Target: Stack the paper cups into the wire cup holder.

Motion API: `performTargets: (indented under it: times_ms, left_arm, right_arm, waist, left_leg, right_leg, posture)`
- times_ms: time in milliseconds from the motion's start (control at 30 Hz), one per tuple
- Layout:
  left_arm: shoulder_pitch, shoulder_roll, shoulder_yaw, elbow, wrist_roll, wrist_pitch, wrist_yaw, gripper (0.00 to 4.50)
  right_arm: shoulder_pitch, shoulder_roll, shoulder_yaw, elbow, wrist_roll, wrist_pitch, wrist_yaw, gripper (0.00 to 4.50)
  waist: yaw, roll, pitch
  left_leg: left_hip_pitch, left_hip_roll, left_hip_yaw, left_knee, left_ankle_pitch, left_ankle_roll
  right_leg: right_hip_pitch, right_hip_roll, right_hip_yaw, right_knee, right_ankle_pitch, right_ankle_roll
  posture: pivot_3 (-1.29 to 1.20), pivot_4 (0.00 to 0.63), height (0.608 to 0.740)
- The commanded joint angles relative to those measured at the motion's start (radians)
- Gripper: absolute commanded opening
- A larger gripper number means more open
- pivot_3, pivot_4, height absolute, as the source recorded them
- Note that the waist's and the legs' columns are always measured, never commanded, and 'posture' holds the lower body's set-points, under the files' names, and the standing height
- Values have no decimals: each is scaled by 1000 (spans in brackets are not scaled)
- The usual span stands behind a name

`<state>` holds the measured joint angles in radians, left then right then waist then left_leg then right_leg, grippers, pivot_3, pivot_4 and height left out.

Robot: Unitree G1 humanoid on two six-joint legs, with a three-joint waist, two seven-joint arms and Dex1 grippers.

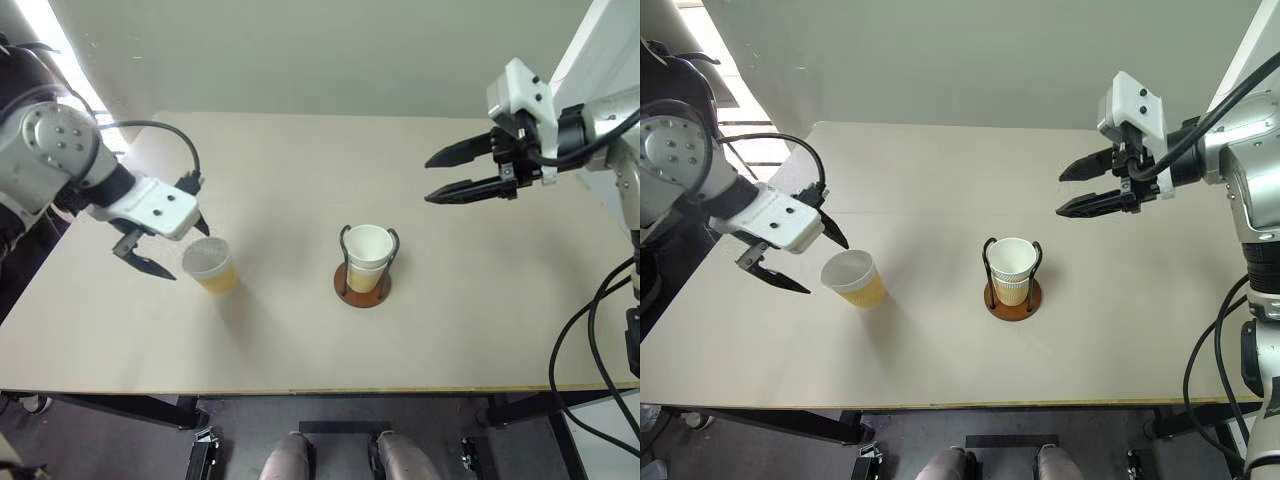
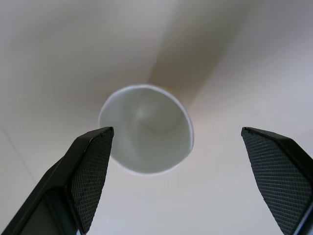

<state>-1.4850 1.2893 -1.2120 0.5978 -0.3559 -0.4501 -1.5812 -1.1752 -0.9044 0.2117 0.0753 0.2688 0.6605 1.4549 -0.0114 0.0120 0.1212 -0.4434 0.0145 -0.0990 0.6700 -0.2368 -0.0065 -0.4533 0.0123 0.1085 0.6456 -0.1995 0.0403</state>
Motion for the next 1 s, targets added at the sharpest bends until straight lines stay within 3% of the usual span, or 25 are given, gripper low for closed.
performTargets:
  times_ms: [33,600,1000]
  left_arm:
    - [2,5,28,27,20,-29,-33,4500]
    - [64,-18,70,61,73,-80,-33,4500]
    - [176,-76,196,110,170,-115,-33,4500]
  right_arm:
    - [-29,-8,-13,-16,-2,-12,9,2615]
    - [-42,5,-6,-13,-6,-9,9,2615]
    - [-37,9,-7,-24,-2,-10,10,2615]
  waist:
    - [-1,0,0]
    - [-2,0,0]
    - [-2,0,0]
  left_leg:
    - [0,0,0,0,0,0]
    - [0,0,1,0,0,0]
    - [1,0,0,0,0,0]
  right_leg:
    - [0,0,0,0,0,0]
    - [0,1,-1,0,0,0]
    - [0,1,-1,1,1,-1]
  posture:
    - [0,150,740]
    - [0,150,740]
    - [0,150,740]
